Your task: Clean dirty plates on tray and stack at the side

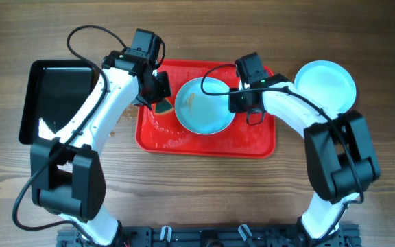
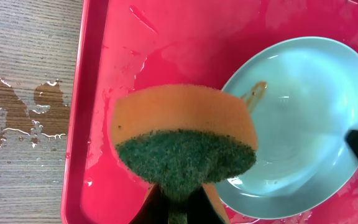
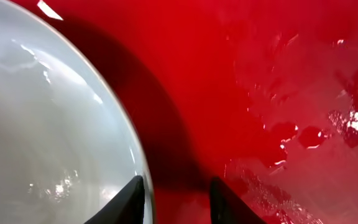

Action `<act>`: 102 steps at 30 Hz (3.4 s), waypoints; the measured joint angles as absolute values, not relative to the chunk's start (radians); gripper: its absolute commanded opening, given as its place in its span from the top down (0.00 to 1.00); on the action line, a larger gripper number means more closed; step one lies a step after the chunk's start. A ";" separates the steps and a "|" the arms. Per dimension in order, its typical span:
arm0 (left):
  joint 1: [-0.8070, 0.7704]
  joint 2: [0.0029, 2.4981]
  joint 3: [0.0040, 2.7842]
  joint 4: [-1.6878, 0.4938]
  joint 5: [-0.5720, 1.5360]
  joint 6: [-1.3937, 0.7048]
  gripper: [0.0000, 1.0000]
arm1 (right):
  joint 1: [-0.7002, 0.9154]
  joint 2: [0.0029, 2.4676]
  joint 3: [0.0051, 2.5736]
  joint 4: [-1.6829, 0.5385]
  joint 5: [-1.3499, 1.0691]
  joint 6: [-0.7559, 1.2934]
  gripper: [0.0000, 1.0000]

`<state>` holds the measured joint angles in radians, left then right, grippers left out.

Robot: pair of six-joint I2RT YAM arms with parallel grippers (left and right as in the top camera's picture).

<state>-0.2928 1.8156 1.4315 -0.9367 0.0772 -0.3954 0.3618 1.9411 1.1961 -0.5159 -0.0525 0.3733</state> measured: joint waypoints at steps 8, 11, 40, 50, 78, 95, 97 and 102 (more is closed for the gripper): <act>-0.293 1.816 1.431 -0.935 0.077 -0.395 0.96 | 0.362 1.943 1.205 -0.550 -0.113 0.441 0.73; -0.293 1.816 1.431 -0.935 0.077 -0.395 0.96 | 0.362 1.943 1.206 -0.569 -0.144 0.459 0.83; -0.413 1.923 1.431 -0.734 0.110 -0.433 0.96 | 0.366 1.958 1.208 -0.430 -0.175 0.490 0.96; -0.458 1.994 1.430 -0.647 0.154 -0.478 0.54 | 0.380 1.961 1.208 -0.430 -0.186 0.500 0.96; -0.457 1.993 1.430 -0.693 0.090 -0.484 0.72 | 0.380 1.961 1.208 -0.432 -0.191 0.512 0.96; -0.467 1.994 1.430 -0.661 0.083 -0.484 0.73 | 0.380 1.961 1.208 -0.433 -0.191 0.513 0.96; -0.467 1.994 1.430 -0.661 0.083 -0.484 0.73 | 0.380 1.961 1.208 -0.433 -0.191 0.513 0.96; -0.469 2.008 1.430 -0.669 0.082 -0.484 0.73 | 0.380 1.961 1.208 -0.433 -0.191 0.513 0.96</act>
